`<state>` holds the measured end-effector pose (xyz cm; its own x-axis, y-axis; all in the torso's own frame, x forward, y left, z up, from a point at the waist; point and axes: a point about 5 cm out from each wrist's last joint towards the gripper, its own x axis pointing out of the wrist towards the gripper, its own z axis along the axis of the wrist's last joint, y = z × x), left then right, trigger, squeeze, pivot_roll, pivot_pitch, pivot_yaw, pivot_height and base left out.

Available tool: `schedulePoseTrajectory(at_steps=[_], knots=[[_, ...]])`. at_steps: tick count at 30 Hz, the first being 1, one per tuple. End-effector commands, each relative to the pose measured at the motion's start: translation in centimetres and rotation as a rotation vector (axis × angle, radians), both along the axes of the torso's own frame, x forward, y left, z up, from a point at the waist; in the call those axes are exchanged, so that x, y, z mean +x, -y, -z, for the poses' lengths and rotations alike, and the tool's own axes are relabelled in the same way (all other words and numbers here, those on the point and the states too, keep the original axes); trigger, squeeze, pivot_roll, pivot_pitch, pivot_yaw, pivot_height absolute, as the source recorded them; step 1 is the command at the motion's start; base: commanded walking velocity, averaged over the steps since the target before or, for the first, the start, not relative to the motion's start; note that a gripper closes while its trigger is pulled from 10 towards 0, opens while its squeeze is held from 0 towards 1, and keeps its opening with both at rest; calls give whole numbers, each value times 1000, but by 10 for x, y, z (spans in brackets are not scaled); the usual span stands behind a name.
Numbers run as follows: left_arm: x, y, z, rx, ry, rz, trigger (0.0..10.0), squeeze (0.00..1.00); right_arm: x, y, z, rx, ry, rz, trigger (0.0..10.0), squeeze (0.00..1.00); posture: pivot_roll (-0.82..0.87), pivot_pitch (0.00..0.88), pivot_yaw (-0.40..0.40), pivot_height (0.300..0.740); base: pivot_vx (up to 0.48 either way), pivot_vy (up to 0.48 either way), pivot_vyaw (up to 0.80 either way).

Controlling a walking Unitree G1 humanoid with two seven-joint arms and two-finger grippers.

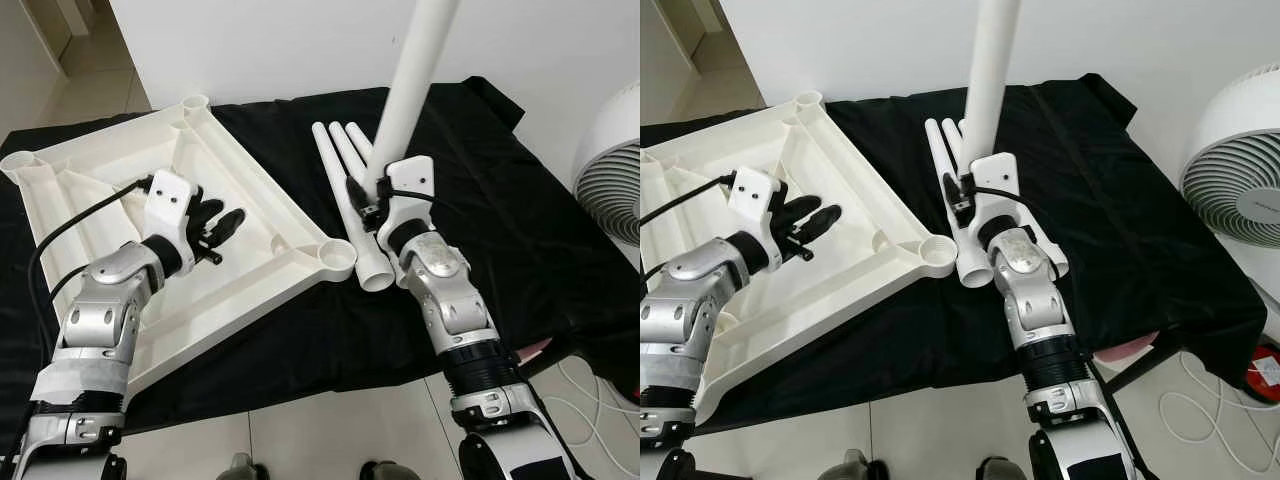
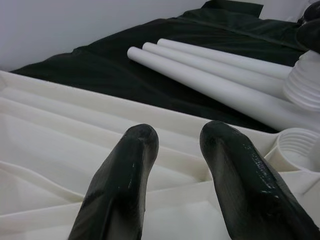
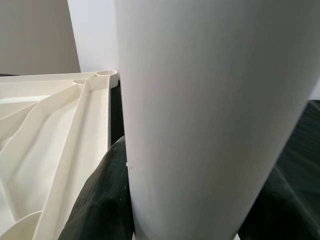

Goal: Building children table

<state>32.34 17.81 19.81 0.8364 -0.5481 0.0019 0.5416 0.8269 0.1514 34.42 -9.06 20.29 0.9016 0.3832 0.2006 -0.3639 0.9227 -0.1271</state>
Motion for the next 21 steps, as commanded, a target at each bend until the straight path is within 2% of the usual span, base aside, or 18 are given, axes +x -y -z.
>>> schedulePoseTrajectory(at_steps=[1, 3, 10, 21], knots=[[2, -3, -2, -17, 7, -82, 10000, 0, 1, -6, -4, 21, -5, -31, 10000, 0, -54, 52, 50, 740, 0, 0, 0], [1, -2, -1, -10, 8, -75, 10000, 0, 1, -14, -3, 57, -38, -74, 10000, 0, -49, 51, 46, 740, 0, 0, 0], [-4, -5, 2, -39, 5, -101, 10000, 0, 0, -20, 4, 86, -96, -110, 10000, 0, -44, 51, 44, 740, 0, 0, 0], [-27, -14, 23, -92, -43, -169, 10000, 0, -3, -24, 15, 79, -150, -149, 10000, 0, -31, 57, 36, 740, 0, 0, 0]])
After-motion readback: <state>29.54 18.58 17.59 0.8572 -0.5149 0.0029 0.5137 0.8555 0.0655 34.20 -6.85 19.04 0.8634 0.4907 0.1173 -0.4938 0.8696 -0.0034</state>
